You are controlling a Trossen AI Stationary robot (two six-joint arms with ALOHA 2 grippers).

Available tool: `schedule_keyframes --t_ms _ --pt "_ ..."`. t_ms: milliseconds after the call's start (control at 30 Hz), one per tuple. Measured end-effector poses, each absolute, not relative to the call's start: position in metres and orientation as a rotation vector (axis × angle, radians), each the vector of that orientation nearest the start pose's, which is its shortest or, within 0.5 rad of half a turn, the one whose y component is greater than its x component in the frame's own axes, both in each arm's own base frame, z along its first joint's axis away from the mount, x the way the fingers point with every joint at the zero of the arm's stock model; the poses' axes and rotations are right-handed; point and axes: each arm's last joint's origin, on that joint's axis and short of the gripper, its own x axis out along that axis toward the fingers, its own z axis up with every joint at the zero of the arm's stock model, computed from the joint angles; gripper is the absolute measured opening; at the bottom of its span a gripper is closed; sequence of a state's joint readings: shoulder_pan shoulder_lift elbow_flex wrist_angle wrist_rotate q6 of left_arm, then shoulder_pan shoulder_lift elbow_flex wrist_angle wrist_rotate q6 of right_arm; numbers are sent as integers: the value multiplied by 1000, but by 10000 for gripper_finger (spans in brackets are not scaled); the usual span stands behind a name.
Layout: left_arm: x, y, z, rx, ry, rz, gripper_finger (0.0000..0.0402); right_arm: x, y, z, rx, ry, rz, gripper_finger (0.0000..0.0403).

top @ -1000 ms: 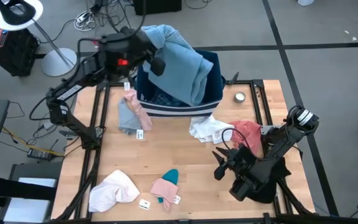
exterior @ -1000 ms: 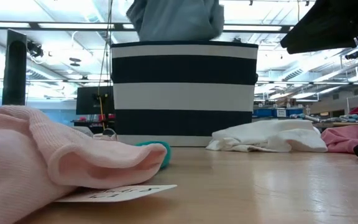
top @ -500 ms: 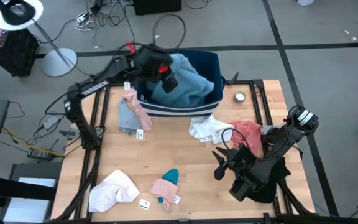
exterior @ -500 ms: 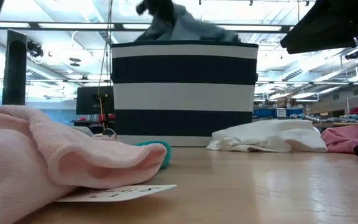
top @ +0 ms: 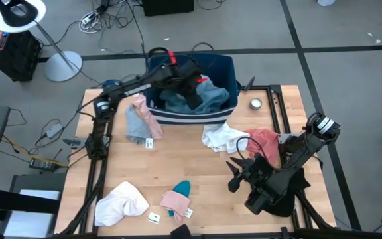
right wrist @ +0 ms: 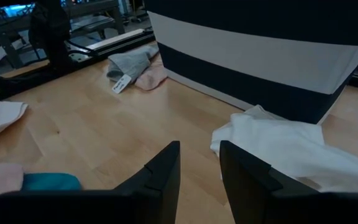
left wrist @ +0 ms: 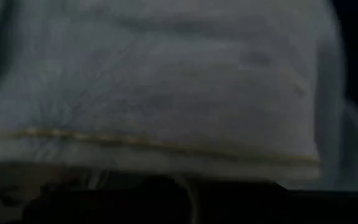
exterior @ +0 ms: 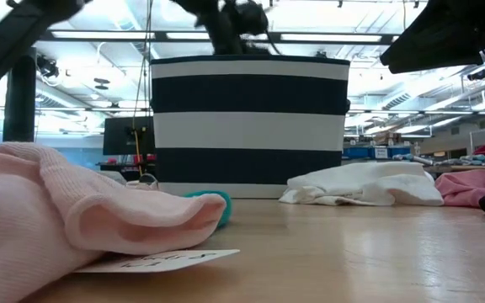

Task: Sort clothes
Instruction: Put the blue jeans into the blue laundry bin

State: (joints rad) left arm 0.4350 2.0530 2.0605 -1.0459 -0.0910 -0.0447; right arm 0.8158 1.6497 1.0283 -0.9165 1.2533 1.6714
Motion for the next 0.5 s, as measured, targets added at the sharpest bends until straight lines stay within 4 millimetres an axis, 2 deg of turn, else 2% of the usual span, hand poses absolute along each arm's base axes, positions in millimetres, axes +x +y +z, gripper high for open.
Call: schedule_keyframes --t_ms 267,367,500 --pt "418 197 260 -197 1153 479 34 210 183 196 245 253 -758 114" --pt "423 199 247 -210 1161 455 36 210 183 196 244 253 -758 114" --pt "428 201 240 -216 1144 458 54 210 183 196 239 255 -757 114"
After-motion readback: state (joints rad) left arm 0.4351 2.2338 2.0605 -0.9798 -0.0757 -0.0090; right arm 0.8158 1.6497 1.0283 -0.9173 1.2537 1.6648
